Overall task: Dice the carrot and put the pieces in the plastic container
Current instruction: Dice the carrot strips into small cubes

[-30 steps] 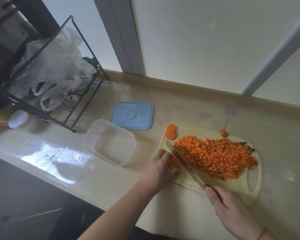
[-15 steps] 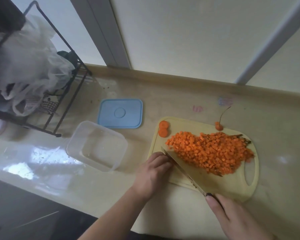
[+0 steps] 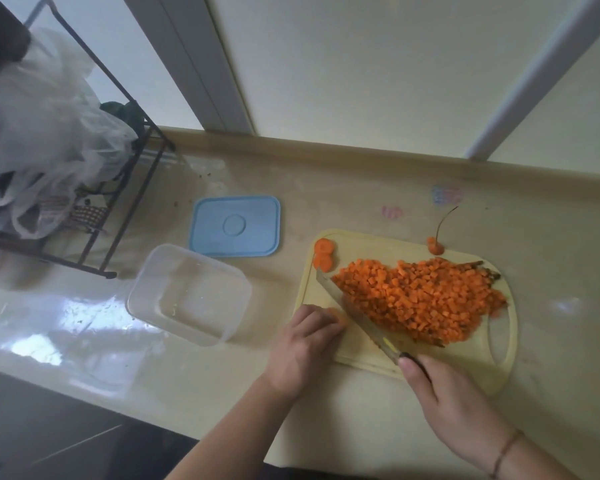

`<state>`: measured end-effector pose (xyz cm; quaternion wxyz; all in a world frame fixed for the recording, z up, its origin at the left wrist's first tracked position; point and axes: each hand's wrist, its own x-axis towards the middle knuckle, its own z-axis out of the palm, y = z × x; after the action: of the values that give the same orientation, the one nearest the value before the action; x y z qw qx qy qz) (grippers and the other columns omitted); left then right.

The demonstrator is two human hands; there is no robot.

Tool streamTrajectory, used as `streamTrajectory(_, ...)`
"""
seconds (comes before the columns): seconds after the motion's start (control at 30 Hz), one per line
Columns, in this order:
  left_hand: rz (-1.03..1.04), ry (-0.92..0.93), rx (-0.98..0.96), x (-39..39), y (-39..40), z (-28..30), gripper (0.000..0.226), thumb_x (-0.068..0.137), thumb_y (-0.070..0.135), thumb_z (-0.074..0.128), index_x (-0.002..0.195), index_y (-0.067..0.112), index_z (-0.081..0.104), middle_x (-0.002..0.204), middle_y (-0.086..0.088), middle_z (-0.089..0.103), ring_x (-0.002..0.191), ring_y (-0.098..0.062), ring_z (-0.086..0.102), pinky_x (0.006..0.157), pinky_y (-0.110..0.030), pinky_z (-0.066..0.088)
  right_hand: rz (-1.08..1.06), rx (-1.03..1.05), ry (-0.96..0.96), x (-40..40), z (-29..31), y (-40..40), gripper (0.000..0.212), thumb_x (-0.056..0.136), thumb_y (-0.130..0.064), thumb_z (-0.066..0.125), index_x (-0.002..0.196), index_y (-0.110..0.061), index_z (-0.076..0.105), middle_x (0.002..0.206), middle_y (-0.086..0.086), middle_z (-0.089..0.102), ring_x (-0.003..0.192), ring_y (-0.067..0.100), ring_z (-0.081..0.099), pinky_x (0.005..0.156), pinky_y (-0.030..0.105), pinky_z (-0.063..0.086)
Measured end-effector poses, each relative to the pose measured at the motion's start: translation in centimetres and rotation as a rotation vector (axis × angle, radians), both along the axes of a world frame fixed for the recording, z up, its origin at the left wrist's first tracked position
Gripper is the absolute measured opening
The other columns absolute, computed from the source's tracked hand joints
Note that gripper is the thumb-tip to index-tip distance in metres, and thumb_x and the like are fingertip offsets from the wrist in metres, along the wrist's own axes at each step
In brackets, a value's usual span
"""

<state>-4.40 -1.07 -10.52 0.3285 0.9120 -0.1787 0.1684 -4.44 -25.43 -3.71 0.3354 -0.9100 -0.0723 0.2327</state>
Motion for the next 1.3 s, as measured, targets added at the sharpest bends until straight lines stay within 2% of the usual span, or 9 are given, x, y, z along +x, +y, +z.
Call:
streamTrajectory(0.37, -0.048, 0.081, -0.022, -0.3, 0.8, -1.0, 0.017, 0.087, 0.001, 0.075, 0.103, 0.007, 0.075, 0.112, -0.002, 0.067, 0.105, -0.025, 0.059, 0.095, -0.028, 0.049, 0.081, -0.017, -0.006, -1.9, 0.6, -1.0, 0.066, 0.086, -0.079, 0.014, 0.072, -0.023, 0.047, 0.062, 0.001, 0.059, 0.06, 0.011, 0.057, 0.063, 0.043, 0.047)
streamTrajectory(0.53, -0.032, 0.098, -0.046, -0.2, 0.8, -0.9, 0.027, 0.082, -0.005, 0.08, 0.105, 0.007, 0.077, 0.113, -0.002, 0.07, 0.108, -0.026, 0.062, 0.098, -0.029, 0.05, 0.141, -0.083, 0.015, -1.4, 0.9, 0.0, 0.068, 0.082, -0.079, 0.004, 0.072, -0.026, 0.045, 0.064, 0.0, 0.058, 0.063, 0.013, 0.057, 0.064, 0.04, 0.047)
streamTrajectory(0.77, 0.007, 0.073, -0.056, -0.3, 0.6, -0.8, 0.016, 0.085, 0.002, 0.079, 0.1, 0.007, 0.077, 0.105, -0.001, 0.069, 0.103, -0.022, 0.06, 0.098, -0.024, 0.046, 0.109, -0.019, -0.016, 1.0, 0.2, 1.5, 0.07, 0.084, -0.079, 0.007, 0.07, -0.024, 0.047, 0.062, 0.0, 0.056, 0.061, 0.013, 0.054, 0.062, 0.043, 0.045)
streamTrajectory(0.83, 0.01, 0.043, -0.072, -0.3, 0.3, -0.4, 0.006, 0.092, 0.01, 0.073, 0.096, 0.007, 0.077, 0.101, -0.001, 0.068, 0.099, -0.022, 0.06, 0.093, -0.025, 0.049, 0.063, -0.001, -0.011, 0.9, 0.2, 0.7, 0.073, 0.084, -0.08, 0.01, 0.071, -0.021, 0.051, 0.063, 0.001, 0.058, 0.062, 0.012, 0.056, 0.062, 0.042, 0.045)
streamTrajectory(0.9, 0.02, 0.045, -0.083, -0.3, 0.1, 0.0, 0.01, 0.095, 0.015, 0.071, 0.093, 0.006, 0.076, 0.098, -0.002, 0.067, 0.097, -0.022, 0.06, 0.091, -0.028, 0.051, 0.043, 0.014, -0.002, 0.5, 0.3, 0.1, 0.074, 0.084, -0.08, 0.013, 0.07, -0.019, 0.052, 0.061, 0.004, 0.058, 0.06, 0.013, 0.056, 0.06, 0.04, 0.045)
streamTrajectory(1.0, 0.019, 0.073, -0.096, -0.5, 0.2, 0.0, 0.006, 0.092, 0.011, 0.074, 0.096, 0.007, 0.076, 0.101, 0.0, 0.066, 0.1, -0.022, 0.061, 0.092, -0.029, 0.051, 0.059, 0.025, 0.007, -0.3, 0.7, 0.0, 0.069, 0.084, -0.08, 0.014, 0.068, -0.021, 0.048, 0.059, 0.004, 0.056, 0.057, 0.013, 0.055, 0.058, 0.037, 0.042)
streamTrajectory(1.17, -0.012, 0.096, -0.059, -1.0, 0.9, -0.4, 0.026, 0.085, -0.003, 0.077, 0.107, 0.01, 0.073, 0.114, 0.005, 0.063, 0.105, -0.023, 0.059, 0.094, -0.032, 0.05, 0.075, 0.009, -0.009, -1.3, 1.3, 0.0, 0.071, 0.082, -0.082, 0.012, 0.065, -0.021, 0.043, 0.06, 0.004, 0.055, 0.056, 0.012, 0.052, 0.057, 0.035, 0.04)
streamTrajectory(1.27, -0.008, 0.078, -0.057, -1.1, 0.8, -0.4, 0.011, 0.095, 0.011, 0.067, 0.104, 0.01, 0.074, 0.114, 0.005, 0.064, 0.101, -0.024, 0.059, 0.091, -0.033, 0.05, 0.082, 0.0, 0.001, -1.7, 1.4, -0.1, 0.071, 0.081, -0.083, 0.012, 0.066, -0.021, 0.042, 0.058, 0.003, 0.054, 0.055, 0.012, 0.052, 0.058, 0.039, 0.042)
streamTrajectory(1.3, 0.004, 0.074, -0.066, -1.0, 0.7, -0.3, 0.015, 0.1, 0.018, 0.062, 0.103, 0.01, 0.074, 0.113, 0.005, 0.065, 0.1, -0.024, 0.06, 0.09, -0.032, 0.05, 0.086, -0.005, 0.002, -1.8, 1.4, -0.2, 0.07, 0.082, -0.083, 0.012, 0.065, -0.022, 0.042, 0.057, 0.002, 0.054, 0.055, 0.012, 0.052, 0.058, 0.039, 0.042)
